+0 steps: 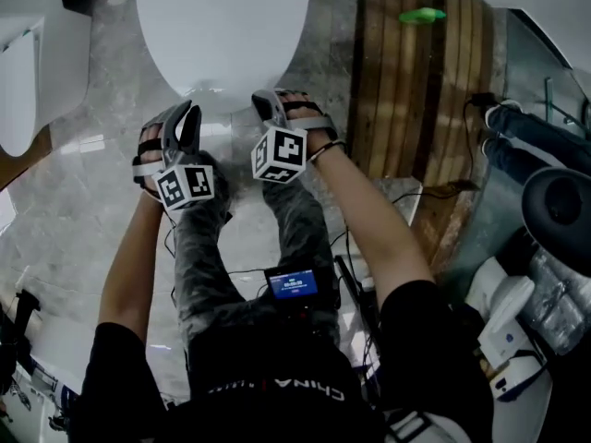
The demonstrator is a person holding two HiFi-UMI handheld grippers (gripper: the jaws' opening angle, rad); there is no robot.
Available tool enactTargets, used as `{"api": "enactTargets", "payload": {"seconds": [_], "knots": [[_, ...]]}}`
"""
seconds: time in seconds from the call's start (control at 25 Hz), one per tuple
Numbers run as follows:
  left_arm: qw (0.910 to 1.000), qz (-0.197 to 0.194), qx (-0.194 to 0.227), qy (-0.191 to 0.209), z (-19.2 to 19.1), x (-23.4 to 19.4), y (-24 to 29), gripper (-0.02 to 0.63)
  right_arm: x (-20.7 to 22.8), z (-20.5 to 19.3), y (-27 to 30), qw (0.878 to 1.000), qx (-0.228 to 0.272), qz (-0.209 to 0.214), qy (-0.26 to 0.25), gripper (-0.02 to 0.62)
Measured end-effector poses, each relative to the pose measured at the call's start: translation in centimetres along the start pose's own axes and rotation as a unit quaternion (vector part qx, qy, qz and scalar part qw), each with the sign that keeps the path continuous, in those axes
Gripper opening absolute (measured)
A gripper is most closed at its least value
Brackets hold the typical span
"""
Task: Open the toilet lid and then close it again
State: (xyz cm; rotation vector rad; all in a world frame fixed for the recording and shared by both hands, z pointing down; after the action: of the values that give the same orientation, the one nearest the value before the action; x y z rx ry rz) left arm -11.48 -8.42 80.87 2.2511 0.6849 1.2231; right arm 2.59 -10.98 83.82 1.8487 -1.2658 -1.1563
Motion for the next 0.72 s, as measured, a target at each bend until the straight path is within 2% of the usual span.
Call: {"api": "enactTargets", "payload": {"seconds": [0.2,0.32,0.4,0.6,0.72], "knots": [[0.9998,0.01,-0.001,-0.015,2.4,-4.1,-4.0,0.086,4.1,3.5,-6.1,0.999,0.011,-0.036,0.037,0.014],[0.9989,0.02,0.021,-0.038,5.7,-7.1,-6.9,0.059,6.5,6.0,-11.0,0.996,0.026,-0.061,0.064,0.014],[0.9965,0.015,0.044,-0.069,8.2,-9.1,-9.5,0.037,7.2,7.7,-14.7,0.993,0.038,-0.07,0.089,0.014],[0.9819,0.027,0.116,-0.147,14.3,-17.5,-12.6,0.018,12.7,12.3,-22.2,0.978,0.093,-0.127,0.138,0.015],[0.9679,0.01,0.144,-0.206,16.8,-19.5,-17.3,0.014,12.4,14.3,-27.3,0.964,0.119,-0.134,0.194,0.014]]}}
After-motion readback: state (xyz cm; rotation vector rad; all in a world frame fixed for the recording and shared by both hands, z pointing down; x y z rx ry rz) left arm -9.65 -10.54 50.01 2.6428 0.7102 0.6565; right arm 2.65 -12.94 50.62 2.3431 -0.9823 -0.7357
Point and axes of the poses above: the fingertips, and each gripper's own axes: y forward along the fingers, x to its right, z out of its top, the point moved 6 cm from there along -y, backward along the fingers, and after that the axes turned 5 degrees about z, right-handed, at the moved point
